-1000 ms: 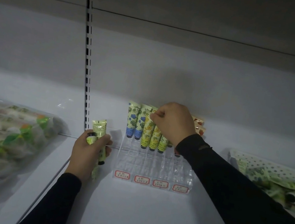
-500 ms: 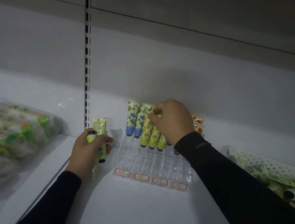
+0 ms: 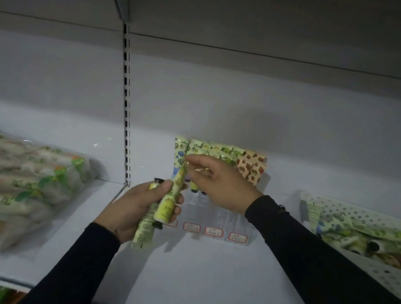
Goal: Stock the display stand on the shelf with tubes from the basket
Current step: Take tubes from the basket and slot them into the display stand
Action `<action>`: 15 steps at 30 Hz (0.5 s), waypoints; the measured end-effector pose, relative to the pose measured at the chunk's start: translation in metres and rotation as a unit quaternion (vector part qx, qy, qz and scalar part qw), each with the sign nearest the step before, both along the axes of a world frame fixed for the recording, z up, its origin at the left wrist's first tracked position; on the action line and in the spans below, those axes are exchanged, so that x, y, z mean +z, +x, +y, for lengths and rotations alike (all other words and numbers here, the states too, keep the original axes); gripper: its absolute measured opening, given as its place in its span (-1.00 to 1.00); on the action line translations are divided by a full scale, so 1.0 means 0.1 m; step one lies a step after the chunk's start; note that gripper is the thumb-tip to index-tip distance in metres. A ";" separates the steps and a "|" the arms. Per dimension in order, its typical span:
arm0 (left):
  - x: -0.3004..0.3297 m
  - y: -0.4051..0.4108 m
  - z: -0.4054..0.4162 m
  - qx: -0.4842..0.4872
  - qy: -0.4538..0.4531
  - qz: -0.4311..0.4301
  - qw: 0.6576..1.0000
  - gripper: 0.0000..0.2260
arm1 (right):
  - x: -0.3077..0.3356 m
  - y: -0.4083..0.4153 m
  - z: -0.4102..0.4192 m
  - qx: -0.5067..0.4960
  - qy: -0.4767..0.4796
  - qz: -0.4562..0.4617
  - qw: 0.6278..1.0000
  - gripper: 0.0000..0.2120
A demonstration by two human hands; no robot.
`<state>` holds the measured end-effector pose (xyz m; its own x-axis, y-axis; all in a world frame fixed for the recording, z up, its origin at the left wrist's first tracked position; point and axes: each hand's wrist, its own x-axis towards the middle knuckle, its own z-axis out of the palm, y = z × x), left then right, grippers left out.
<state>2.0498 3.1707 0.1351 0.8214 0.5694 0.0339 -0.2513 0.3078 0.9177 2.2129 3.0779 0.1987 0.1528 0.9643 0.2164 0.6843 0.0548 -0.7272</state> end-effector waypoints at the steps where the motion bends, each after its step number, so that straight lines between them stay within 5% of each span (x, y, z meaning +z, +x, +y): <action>1: 0.02 0.02 -0.06 -0.003 0.011 0.008 1.000 -0.69 | 0.00 -0.01 -0.02 0.015 -0.017 0.017 1.000 -0.66; 15: -0.01 0.15 -0.33 0.041 0.046 0.038 0.997 -0.66 | 0.03 0.21 -0.34 -0.109 0.040 0.166 0.979 -0.83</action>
